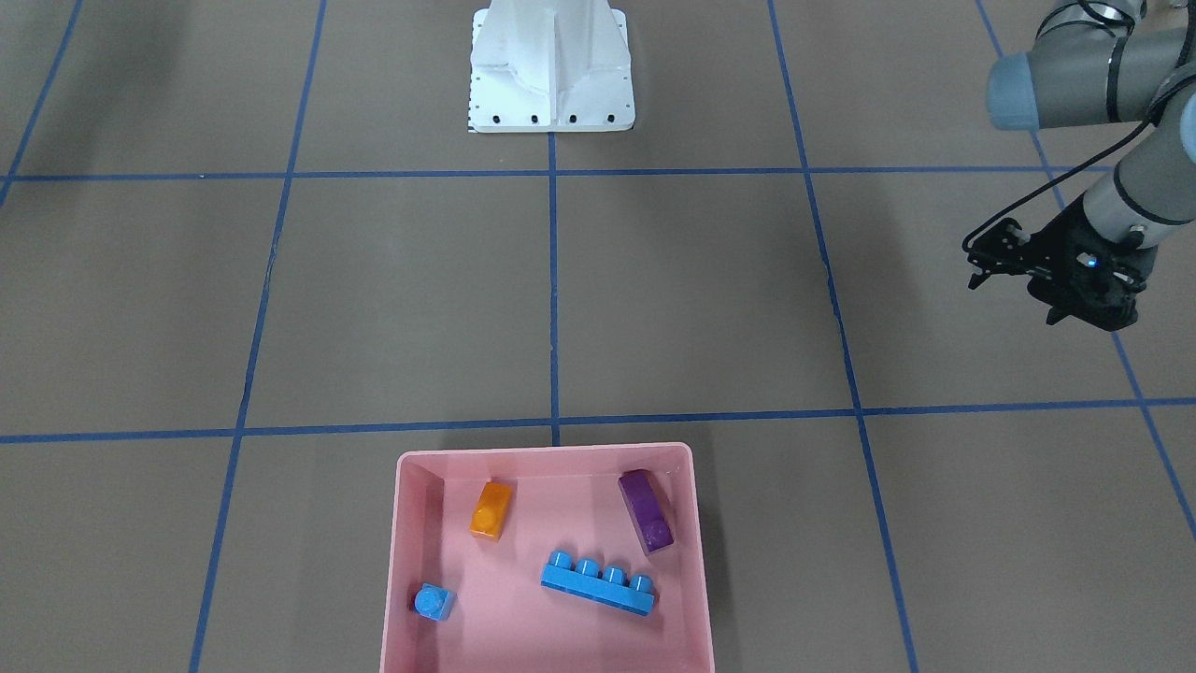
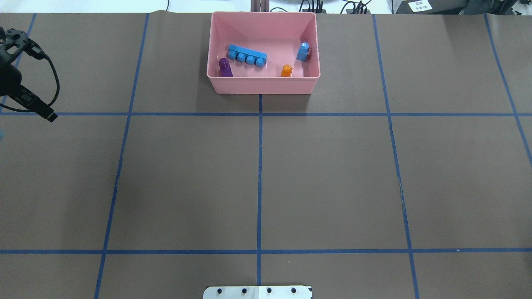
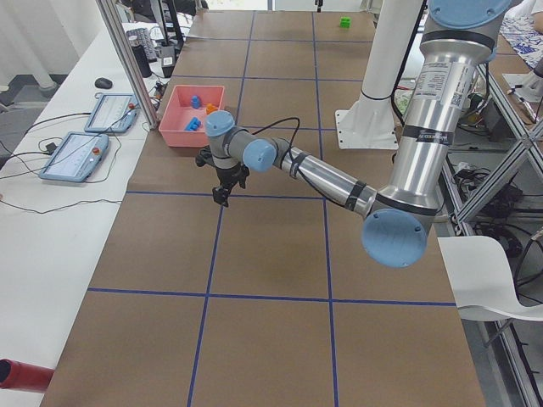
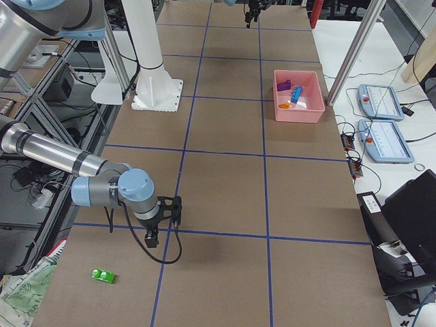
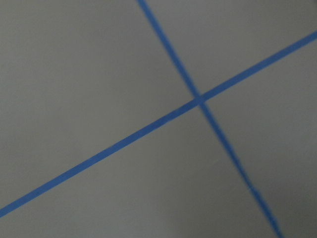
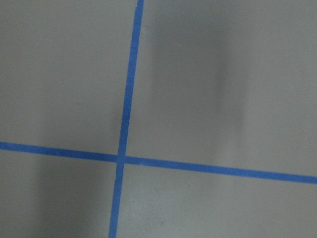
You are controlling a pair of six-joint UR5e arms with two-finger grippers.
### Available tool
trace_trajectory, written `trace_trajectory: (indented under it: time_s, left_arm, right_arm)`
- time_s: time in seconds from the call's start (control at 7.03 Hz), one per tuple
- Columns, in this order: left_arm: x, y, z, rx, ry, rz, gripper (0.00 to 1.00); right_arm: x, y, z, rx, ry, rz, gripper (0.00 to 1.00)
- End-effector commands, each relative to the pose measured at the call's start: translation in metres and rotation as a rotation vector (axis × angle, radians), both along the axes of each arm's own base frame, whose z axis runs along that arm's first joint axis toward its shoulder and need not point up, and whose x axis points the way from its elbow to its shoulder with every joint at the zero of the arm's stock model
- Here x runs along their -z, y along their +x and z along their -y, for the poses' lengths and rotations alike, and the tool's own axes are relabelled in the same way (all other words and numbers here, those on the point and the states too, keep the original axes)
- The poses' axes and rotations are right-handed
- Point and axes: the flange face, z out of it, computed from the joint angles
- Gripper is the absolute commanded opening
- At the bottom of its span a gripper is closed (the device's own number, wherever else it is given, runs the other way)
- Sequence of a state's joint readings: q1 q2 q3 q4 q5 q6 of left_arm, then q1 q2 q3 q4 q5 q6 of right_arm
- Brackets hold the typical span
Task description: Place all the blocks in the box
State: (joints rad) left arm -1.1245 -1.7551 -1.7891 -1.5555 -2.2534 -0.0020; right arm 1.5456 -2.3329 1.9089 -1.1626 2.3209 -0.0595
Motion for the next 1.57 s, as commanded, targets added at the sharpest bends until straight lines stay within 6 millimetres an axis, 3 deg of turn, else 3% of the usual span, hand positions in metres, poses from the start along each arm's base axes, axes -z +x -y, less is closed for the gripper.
trace_trajectory:
  time_s: [0.0, 0.14, 0.28, 0.43, 0.57, 0.85, 1.0, 1.28, 1.42]
  left_arm:
    - [-0.006, -0.008, -0.003, -0.012, 0.014, 0.003, 1.00]
    - [-0.006, -0.008, -0.003, -0.012, 0.014, 0.003, 1.00]
    - [-0.004, -0.008, -0.004, -0.011, 0.019, 0.001, 1.00]
    - [-0.003, -0.008, -0.004, -0.008, 0.018, 0.000, 1.00]
    - [0.001, -0.009, -0.005, -0.005, 0.024, -0.004, 1.00]
    - [0.005, -0.014, -0.017, -0.006, 0.032, -0.008, 1.00]
    - [0.005, -0.014, -0.018, -0.006, 0.033, -0.009, 1.00]
    - [0.005, -0.014, -0.018, -0.006, 0.033, -0.009, 1.00]
    - [0.006, -0.014, -0.018, -0.004, 0.033, -0.010, 1.00]
  right_arm:
    - [-0.053, 0.007, -0.088, -0.066, -0.026, 0.003, 1.00]
    - [-0.093, 0.006, -0.124, -0.105, -0.016, 0.000, 1.00]
    - [-0.116, 0.005, -0.155, -0.139, 0.000, 0.001, 1.00]
    - [-0.137, 0.003, -0.185, -0.145, -0.006, 0.001, 1.00]
    - [-0.144, 0.003, -0.195, -0.138, -0.008, -0.004, 1.00]
    - [-0.149, 0.004, -0.191, -0.137, -0.007, -0.007, 0.97]
    - [-0.149, 0.004, -0.183, -0.135, 0.008, -0.005, 0.86]
    - [-0.149, 0.004, -0.176, -0.134, 0.016, -0.006, 0.50]
    - [-0.150, 0.004, -0.171, -0.130, 0.026, -0.006, 0.50]
